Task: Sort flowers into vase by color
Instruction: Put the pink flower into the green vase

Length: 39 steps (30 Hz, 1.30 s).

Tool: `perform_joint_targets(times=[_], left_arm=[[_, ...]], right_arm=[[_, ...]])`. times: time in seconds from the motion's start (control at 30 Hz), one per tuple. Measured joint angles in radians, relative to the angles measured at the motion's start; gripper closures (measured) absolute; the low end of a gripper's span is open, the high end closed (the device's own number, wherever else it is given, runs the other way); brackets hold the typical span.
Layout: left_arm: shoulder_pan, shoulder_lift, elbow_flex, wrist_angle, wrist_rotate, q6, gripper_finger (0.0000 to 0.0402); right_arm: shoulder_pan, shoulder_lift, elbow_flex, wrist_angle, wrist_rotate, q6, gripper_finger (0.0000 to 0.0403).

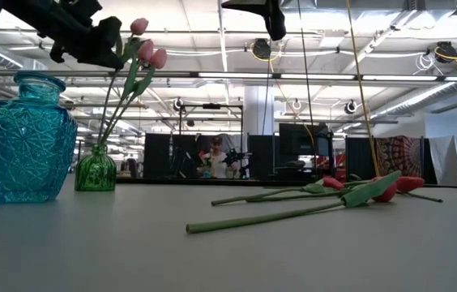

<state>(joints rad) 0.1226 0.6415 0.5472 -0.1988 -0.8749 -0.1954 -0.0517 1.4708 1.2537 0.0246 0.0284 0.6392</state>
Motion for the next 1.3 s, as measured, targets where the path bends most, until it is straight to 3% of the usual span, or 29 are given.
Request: perform_joint_targets(times=[0.67, 0.87, 1.3], left_arm=[[-0.123, 0.000, -0.005, -0.061, -0.098, -0.009, 0.0397], [-0.159, 0.000, -0.075, -0.051, -0.135, -0.154, 0.0397], [-0.211, 0.000, -0.084, -0.005, -0.140, -0.166, 0.0394]], right_arm=[[0.000, 0.000, 0.000, 0.000, 0.000, 0.000, 0.0227], [0.000, 0.000, 0.000, 0.000, 0.000, 0.003, 0.0227], [-0.001, 0.000, 0.000, 0.000, 0.000, -0.005, 0.0227]])
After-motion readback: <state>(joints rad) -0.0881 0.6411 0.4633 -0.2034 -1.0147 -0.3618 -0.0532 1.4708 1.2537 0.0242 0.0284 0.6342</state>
